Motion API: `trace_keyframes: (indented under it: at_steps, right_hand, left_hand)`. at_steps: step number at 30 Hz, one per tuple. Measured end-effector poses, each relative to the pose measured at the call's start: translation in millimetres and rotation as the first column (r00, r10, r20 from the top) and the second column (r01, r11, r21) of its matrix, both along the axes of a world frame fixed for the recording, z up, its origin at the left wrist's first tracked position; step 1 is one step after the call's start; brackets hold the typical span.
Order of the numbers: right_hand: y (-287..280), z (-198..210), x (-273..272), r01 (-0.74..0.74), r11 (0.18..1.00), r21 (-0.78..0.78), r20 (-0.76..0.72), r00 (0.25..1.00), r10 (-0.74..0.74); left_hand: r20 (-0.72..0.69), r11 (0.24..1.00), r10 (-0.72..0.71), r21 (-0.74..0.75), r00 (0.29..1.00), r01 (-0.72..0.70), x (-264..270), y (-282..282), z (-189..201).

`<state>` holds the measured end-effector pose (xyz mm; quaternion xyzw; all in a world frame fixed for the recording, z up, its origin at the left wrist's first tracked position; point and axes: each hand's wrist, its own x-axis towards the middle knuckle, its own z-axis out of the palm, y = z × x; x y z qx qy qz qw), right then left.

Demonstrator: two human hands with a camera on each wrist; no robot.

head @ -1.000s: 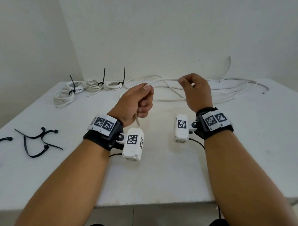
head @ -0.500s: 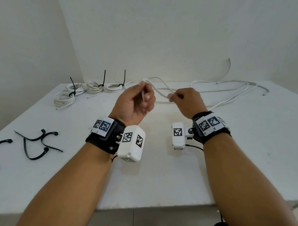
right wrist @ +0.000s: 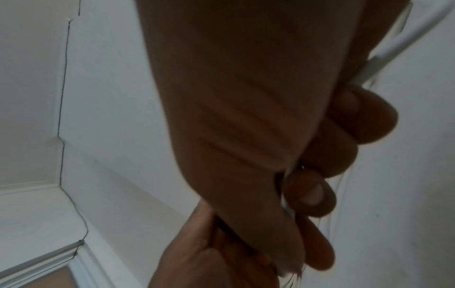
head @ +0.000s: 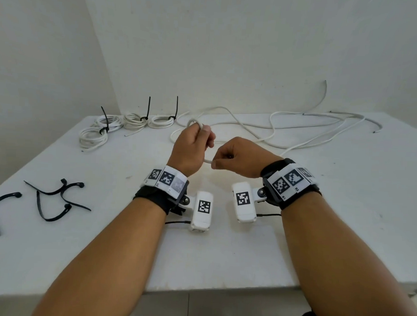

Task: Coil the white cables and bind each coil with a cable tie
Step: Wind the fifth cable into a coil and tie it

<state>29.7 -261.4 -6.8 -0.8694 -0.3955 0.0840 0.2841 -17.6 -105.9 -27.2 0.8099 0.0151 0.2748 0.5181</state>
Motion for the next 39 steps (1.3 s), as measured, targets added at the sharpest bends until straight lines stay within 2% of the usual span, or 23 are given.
trace_keyframes:
  at_steps: [3, 7, 11, 15, 17, 19, 21, 23, 25, 27, 29, 32, 36, 37, 39]
  right_hand:
    - [-0.7, 1.8, -1.4, -0.010, 1.000, 0.021, 0.044, 0.999, 0.010]
    - [-8.8, 7.7, -0.6, 0.003, 0.991, 0.137, 0.079, 0.997, -0.014]
    - [-10.8, 11.6, -5.1, -0.042, 0.964, 0.262, 0.121, 0.993, 0.011]
    - [-14.3, 14.6, -6.2, -0.073, 0.925, 0.372, 0.192, 0.981, 0.000]
    - [-16.0, 15.7, -4.7, -0.082, 0.893, 0.442, 0.234, 0.972, -0.026]
    - [-19.2, 17.5, -0.5, -0.058, 0.823, 0.565, 0.224, 0.971, -0.086]
    - [-22.0, 18.7, 3.0, -0.041, 0.760, 0.649, 0.220, 0.966, -0.136]
    - [-21.5, 17.9, 4.7, -0.024, 0.728, 0.685, 0.215, 0.962, -0.170]
    - [-20.6, 15.2, 8.3, 0.010, 0.692, 0.722, 0.162, 0.970, -0.183]
    - [-19.9, 11.8, 12.4, 0.027, 0.676, 0.736, 0.129, 0.975, -0.179]
    - [-17.9, 8.2, 14.8, 0.045, 0.700, 0.713, 0.120, 0.975, -0.185]
    - [-14.4, 5.0, 12.3, 0.090, 0.794, 0.601, 0.051, 0.987, -0.151]
    - [-9.6, 0.4, 8.9, 0.049, 0.936, 0.349, -0.002, 0.999, -0.051]
    - [-7.4, -0.1, 6.7, 0.040, 0.955, 0.295, -0.038, 0.999, -0.030]
    - [-2.6, -0.7, 2.6, 0.016, 0.975, 0.220, -0.103, 0.995, 0.007]
  left_hand:
    - [-0.105, 0.979, 0.038, 0.204, 0.994, -0.015, 0.0, 1.9, 6.0]
    - [-0.269, 0.961, 0.071, 0.276, 0.960, 0.006, 0.7, 9.7, 9.7]
    - [-0.309, 0.944, 0.037, 0.323, 0.950, 0.068, -1.8, 6.0, 15.8]
    - [-0.365, 0.941, -0.074, 0.282, 0.928, 0.186, -5.8, 1.5, 17.9]
    - [-0.372, 0.965, -0.174, 0.118, 0.912, 0.233, -8.2, -0.4, 17.1]
    - [-0.322, 0.942, -0.333, -0.155, 0.886, 0.298, -10.0, -1.0, 16.8]
    - [-0.259, 0.831, -0.518, -0.378, 0.815, 0.407, -12.2, -1.2, 17.5]
    - [-0.188, 0.685, -0.678, -0.513, 0.711, 0.517, -14.5, -2.3, 19.6]
    - [-0.115, 0.591, -0.751, -0.557, 0.650, 0.584, -17.5, -5.9, 22.8]
    - [-0.047, 0.545, -0.764, -0.580, 0.643, 0.606, -19.8, -9.2, 24.3]
    - [0.025, 0.513, -0.757, -0.596, 0.653, 0.618, -21.6, -10.6, 25.7]
    - [0.129, 0.482, -0.730, -0.599, 0.671, 0.639, -22.3, -9.8, 29.7]
    - [0.296, 0.417, -0.663, -0.616, 0.687, 0.668, -22.0, -9.0, 34.5]
    - [0.327, 0.428, -0.625, -0.615, 0.709, 0.662, -21.1, -7.2, 35.5]
    - [0.366, 0.499, -0.522, -0.601, 0.771, 0.624, -18.0, -3.0, 37.2]
